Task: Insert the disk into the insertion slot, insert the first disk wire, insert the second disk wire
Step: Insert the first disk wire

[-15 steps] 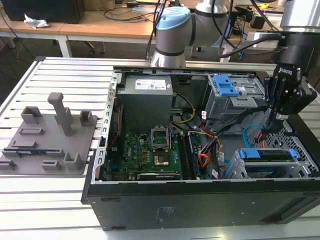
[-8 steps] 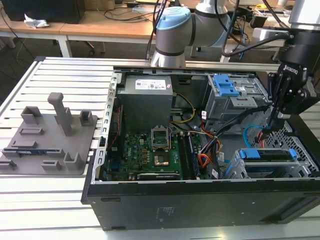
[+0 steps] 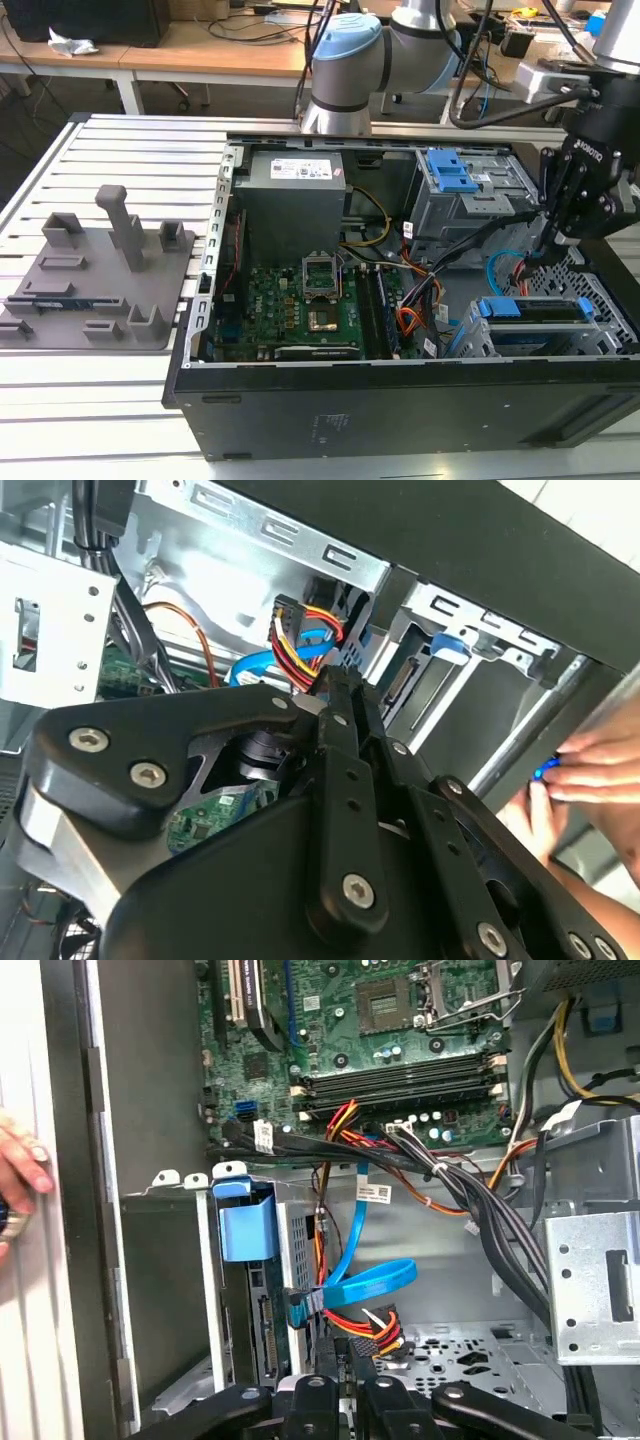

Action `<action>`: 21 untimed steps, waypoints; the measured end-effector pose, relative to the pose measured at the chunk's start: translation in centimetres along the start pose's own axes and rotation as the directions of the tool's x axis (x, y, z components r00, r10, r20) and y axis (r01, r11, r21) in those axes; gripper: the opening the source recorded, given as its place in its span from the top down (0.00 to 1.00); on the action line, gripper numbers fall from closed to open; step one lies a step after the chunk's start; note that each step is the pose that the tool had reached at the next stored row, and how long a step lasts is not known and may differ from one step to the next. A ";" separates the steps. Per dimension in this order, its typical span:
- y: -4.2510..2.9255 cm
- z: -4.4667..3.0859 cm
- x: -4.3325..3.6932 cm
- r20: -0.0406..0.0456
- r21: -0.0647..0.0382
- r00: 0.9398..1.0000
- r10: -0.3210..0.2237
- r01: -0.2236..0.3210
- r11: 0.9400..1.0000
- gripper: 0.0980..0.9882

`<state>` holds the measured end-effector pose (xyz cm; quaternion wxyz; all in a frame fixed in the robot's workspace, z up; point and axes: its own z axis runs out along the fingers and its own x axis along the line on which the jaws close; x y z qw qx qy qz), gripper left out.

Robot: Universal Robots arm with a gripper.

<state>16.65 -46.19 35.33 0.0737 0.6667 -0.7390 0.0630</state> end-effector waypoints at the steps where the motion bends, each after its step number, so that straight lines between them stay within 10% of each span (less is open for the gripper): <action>1: -0.03 0.04 0.24 0.012 -0.001 1.000 0.000 0.000 1.000 0.92; 3: -0.15 0.27 1.38 0.054 -0.005 0.999 -0.001 0.001 1.000 0.92; 10: -0.41 0.72 3.68 0.117 -0.012 0.993 -0.002 0.004 1.000 0.92; 21: -0.61 0.90 4.49 0.123 -0.001 0.990 -0.061 0.062 0.998 0.92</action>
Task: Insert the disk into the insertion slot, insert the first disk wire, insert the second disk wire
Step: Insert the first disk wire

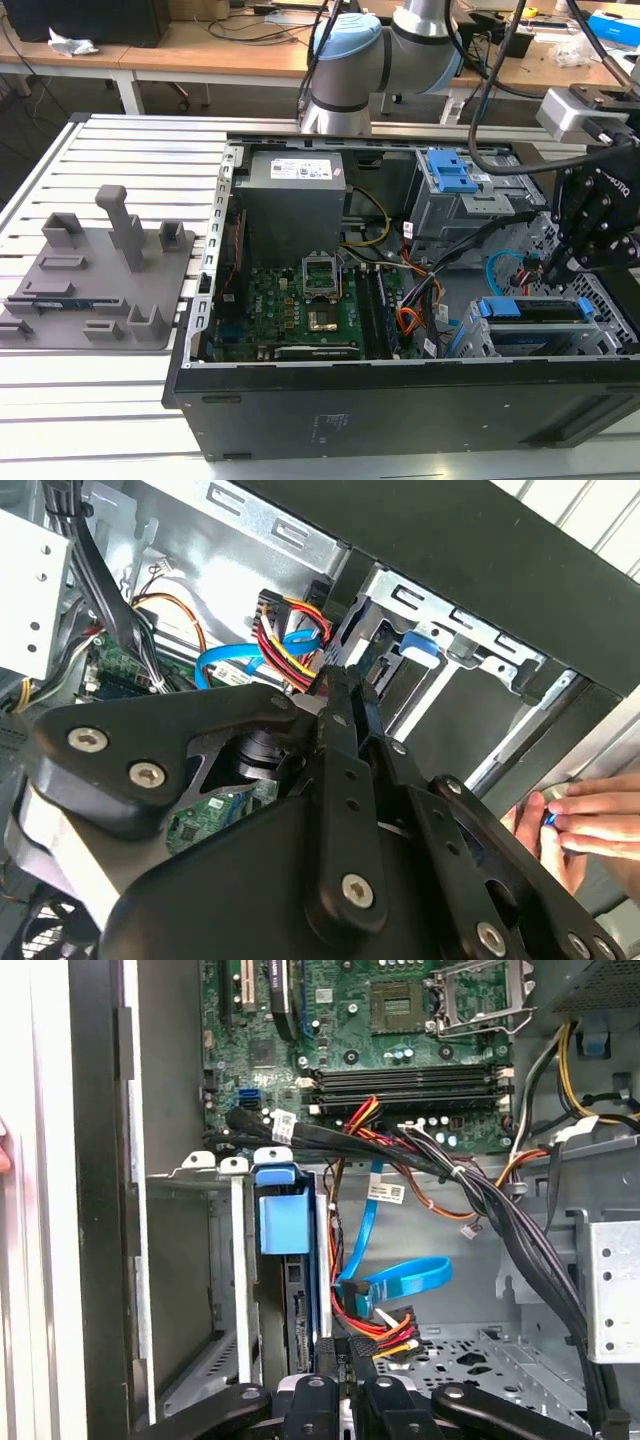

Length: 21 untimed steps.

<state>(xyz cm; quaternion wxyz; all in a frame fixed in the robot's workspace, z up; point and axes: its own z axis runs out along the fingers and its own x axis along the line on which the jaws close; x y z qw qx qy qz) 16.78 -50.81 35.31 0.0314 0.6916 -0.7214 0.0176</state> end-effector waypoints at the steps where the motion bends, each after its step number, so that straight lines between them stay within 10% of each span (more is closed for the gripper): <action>1: -0.07 0.07 0.55 0.001 0.000 1.000 -0.001 0.001 1.000 0.92; 10: -0.11 0.15 1.22 0.008 0.000 1.000 -0.001 0.001 1.000 0.92; 14: -0.14 0.19 1.67 0.054 0.001 0.999 -0.001 0.001 1.000 0.92; 21: -0.13 0.19 1.72 0.055 0.001 0.999 -0.001 0.001 1.000 0.92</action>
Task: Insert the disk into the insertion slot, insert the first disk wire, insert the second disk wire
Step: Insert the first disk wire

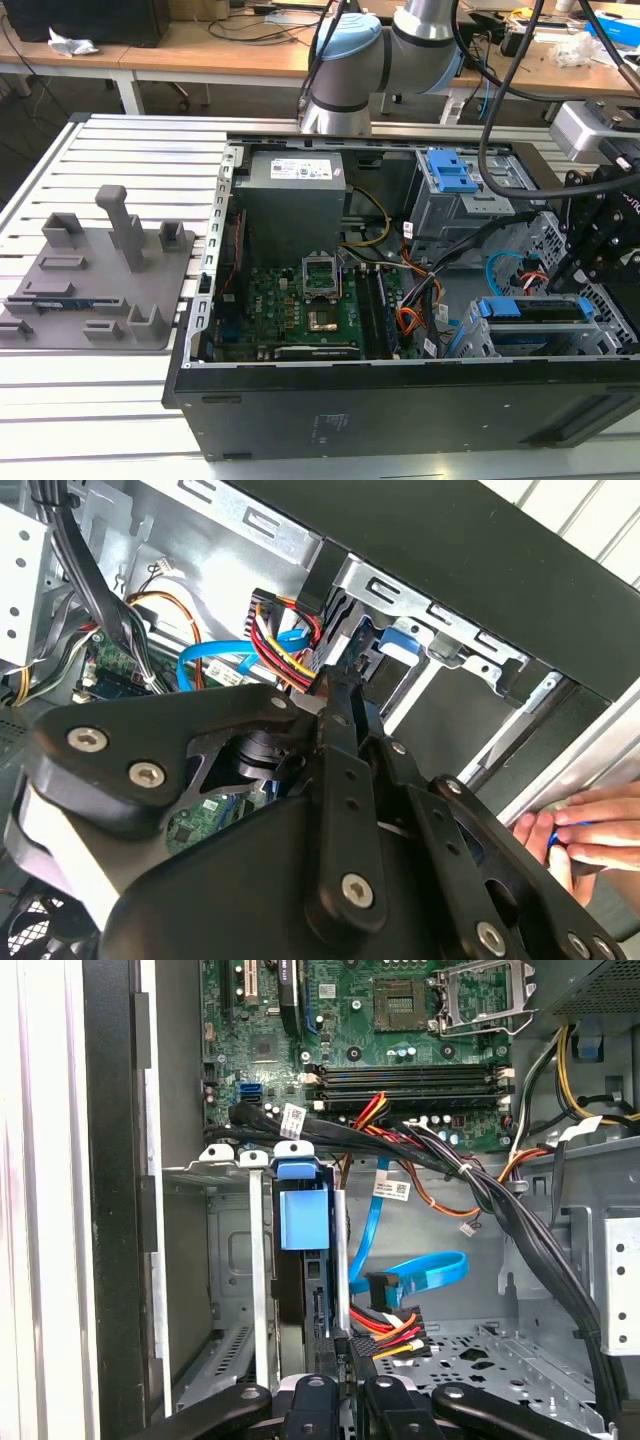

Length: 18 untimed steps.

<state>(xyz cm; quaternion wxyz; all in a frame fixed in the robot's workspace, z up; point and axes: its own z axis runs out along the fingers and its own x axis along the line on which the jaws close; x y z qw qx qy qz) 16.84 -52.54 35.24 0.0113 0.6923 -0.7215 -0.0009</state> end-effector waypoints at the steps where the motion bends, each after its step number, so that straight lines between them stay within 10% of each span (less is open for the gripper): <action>1: 0.00 0.00 0.00 0.000 0.000 1.000 0.000 0.000 1.000 0.92; 18: -0.03 0.34 0.46 0.000 -0.001 1.000 0.004 -0.004 1.000 0.92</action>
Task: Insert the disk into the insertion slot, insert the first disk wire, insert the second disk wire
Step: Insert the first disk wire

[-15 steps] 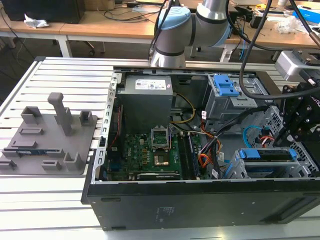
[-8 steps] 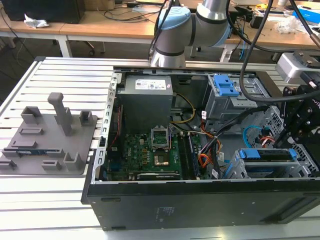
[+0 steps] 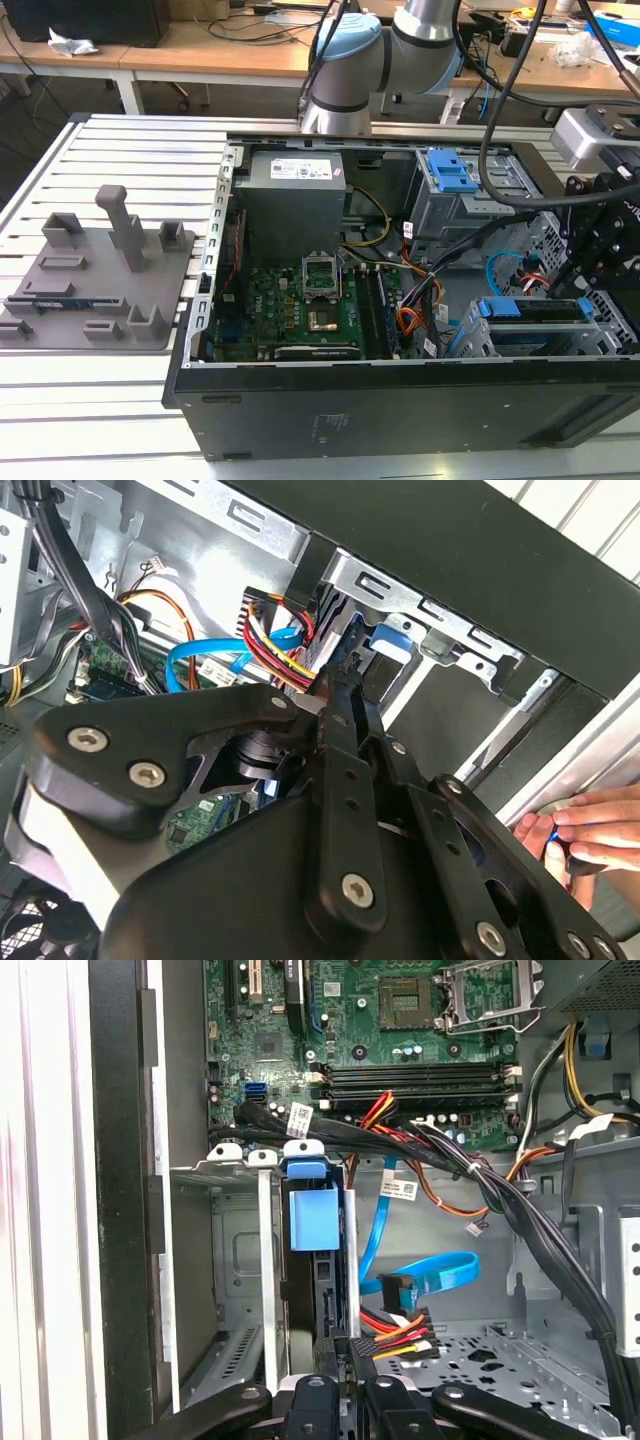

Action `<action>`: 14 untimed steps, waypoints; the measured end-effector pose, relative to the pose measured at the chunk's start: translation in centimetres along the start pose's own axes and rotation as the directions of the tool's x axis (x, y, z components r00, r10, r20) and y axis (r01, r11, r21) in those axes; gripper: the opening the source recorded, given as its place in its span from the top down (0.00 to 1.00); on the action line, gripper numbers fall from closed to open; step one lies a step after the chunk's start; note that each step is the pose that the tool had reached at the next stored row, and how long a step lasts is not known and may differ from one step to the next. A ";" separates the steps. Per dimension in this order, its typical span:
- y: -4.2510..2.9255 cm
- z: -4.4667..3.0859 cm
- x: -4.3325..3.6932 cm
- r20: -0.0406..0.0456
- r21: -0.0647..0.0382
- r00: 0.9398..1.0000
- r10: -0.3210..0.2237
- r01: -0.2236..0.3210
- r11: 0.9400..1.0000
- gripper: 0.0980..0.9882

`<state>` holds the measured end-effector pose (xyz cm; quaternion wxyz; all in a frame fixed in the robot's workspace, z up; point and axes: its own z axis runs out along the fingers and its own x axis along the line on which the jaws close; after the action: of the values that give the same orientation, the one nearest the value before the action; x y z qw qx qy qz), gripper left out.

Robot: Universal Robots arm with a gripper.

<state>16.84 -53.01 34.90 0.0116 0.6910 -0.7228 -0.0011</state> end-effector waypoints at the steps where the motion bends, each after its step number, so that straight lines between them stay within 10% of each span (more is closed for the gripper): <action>1: 0.00 0.01 0.01 0.000 0.000 1.000 0.000 0.000 1.000 0.92; 14: -0.01 0.33 0.09 0.000 0.000 1.000 0.001 -0.001 1.000 0.92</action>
<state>16.85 -53.10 34.58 0.0117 0.6906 -0.7231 -0.0012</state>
